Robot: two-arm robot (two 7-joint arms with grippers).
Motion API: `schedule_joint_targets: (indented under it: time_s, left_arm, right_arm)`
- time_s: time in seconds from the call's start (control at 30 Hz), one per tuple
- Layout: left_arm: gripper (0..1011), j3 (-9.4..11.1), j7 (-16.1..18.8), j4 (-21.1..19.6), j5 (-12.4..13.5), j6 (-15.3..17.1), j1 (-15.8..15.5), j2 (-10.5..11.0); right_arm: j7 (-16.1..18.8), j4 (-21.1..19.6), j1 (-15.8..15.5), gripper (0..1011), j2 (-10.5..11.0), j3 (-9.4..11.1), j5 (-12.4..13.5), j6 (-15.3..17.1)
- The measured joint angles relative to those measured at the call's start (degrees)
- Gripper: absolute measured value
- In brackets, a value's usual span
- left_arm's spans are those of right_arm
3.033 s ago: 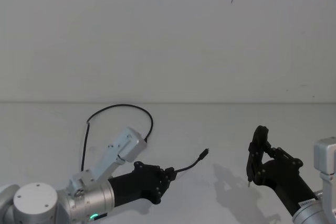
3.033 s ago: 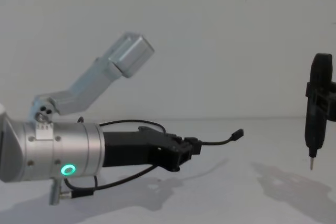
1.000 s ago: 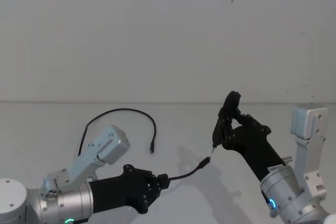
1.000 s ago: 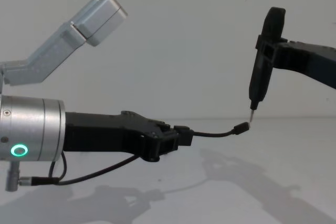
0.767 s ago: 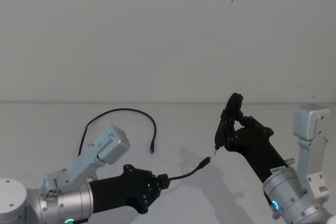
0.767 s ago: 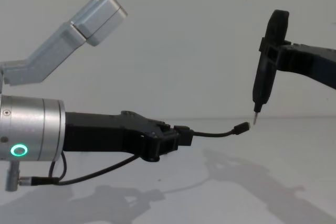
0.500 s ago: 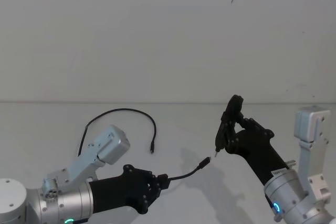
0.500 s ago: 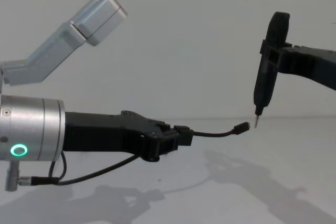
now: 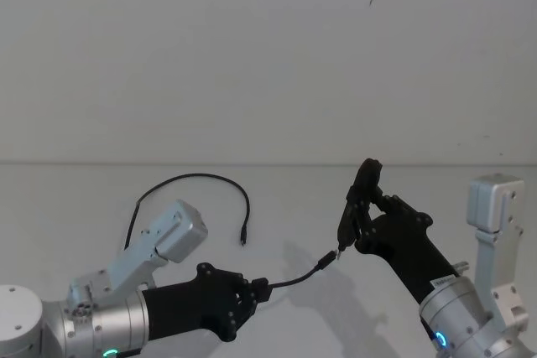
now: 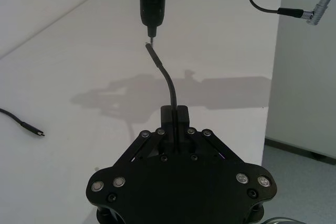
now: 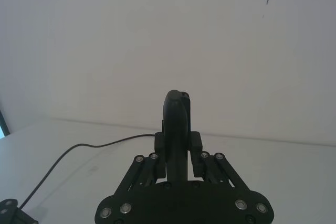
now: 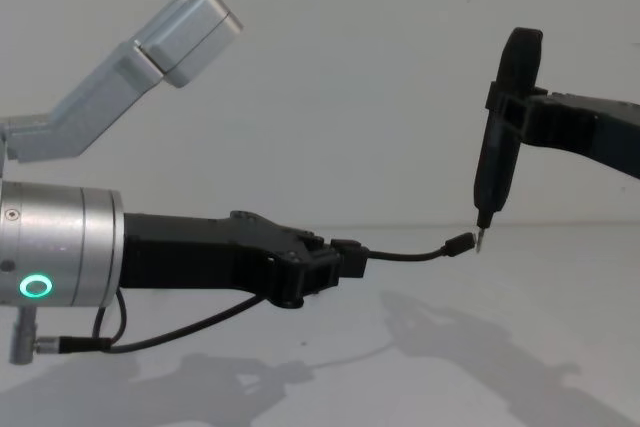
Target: Pick up the data cable with the one hand.
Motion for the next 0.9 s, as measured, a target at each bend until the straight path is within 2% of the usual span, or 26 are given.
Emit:
schedule_joint_targets:
  time_s: [0.57, 0.9]
  left_arm:
    - [43, 0.00, 0.00, 0.00, 0.01, 0.00, 0.00, 0.00]
    - [43, 0.00, 0.00, 0.01, 0.00, -0.01, 0.00, 0.00]
  right_arm:
    - [0.56, -0.61, -0.73, 269, -0.42, 0.12, 0.26, -0.37]
    - [0.53, -0.65, -0.91, 269, -0.85, 0.19, -0.63, -1.46]
